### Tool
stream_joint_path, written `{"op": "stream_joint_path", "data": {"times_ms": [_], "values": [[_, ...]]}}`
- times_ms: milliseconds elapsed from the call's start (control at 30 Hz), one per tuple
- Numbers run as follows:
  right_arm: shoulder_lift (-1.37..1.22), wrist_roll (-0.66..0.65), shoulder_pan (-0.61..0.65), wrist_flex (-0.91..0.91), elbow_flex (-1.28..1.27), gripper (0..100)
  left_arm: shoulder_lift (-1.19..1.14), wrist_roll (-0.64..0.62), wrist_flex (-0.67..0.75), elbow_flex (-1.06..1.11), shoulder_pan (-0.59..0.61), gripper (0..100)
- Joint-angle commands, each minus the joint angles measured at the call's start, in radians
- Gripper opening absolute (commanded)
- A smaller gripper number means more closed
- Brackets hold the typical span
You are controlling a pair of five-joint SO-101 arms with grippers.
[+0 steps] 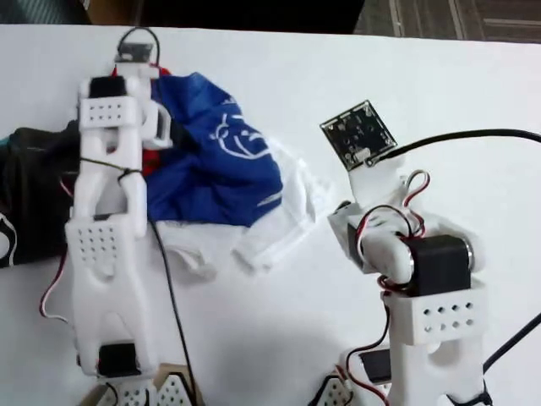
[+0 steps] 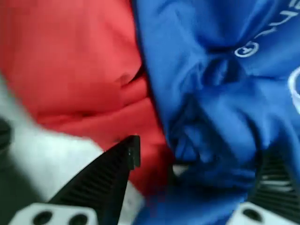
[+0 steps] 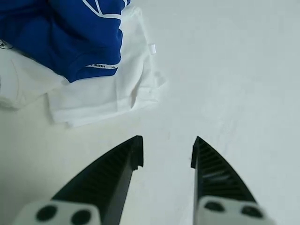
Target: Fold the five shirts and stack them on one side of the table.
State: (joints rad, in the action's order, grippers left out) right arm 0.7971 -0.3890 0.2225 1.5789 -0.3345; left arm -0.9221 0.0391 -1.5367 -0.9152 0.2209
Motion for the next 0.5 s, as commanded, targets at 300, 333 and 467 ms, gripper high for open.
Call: {"op": "stream_joint_path", "data": {"times_ms": [300,333,467], "values": [[-0.001,-0.008,-0.001,-0.015,0.005,17.7,-0.169,0.178,-0.129,-0.151,0.063,19],[-0.001,-0.008,-0.001,-0.013,0.005,17.7,-0.173,0.218,-0.143,-0.165,0.083,11],[-0.001,-0.008,-0.001,-0.013,0.005,17.7,-0.189,0.244,-0.15,-0.193,0.201,4]]}}
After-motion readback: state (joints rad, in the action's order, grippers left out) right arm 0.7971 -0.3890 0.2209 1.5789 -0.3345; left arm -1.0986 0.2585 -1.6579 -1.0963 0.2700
